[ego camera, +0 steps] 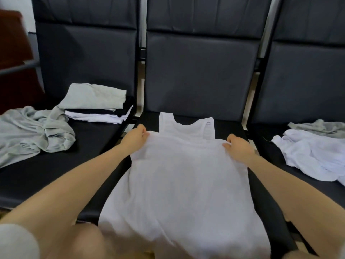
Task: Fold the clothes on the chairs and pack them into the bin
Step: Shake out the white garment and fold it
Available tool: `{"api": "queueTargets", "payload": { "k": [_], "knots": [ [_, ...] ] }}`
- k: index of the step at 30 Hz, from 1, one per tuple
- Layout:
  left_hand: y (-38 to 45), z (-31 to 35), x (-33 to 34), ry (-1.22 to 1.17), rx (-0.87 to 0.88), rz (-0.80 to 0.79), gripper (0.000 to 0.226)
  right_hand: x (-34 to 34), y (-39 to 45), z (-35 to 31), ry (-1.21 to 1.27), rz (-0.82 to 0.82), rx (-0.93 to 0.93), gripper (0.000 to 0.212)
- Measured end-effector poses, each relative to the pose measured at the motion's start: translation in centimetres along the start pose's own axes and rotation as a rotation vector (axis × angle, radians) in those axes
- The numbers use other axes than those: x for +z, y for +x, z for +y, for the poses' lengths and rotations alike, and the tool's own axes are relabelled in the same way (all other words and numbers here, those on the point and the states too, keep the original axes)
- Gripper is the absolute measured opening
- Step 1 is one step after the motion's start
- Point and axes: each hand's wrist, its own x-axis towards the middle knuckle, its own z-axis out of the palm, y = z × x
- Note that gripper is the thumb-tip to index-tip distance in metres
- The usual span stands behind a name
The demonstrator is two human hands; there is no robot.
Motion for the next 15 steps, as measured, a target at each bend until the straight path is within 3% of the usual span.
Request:
{"api": "queueTargets", "payload": {
  "k": [3,8,15],
  "knots": [
    [2.8,-0.7,-0.5,0.045,-0.016,0.037,0.021,-1.3,2.5,0.2,-0.035,-0.017,0.040,0.017],
    [5.5,-1.2,0.7,0.326,0.051,0.058,0.032,-0.5,5.2,0.6,0.030,-0.018,0.065,0.015],
    [6.1,0.1,2.0,0.157,-0.040,0.056,0.042,-0.3,4.2,1.4,0.025,0.040,-0.025,0.016]
  ]
}}
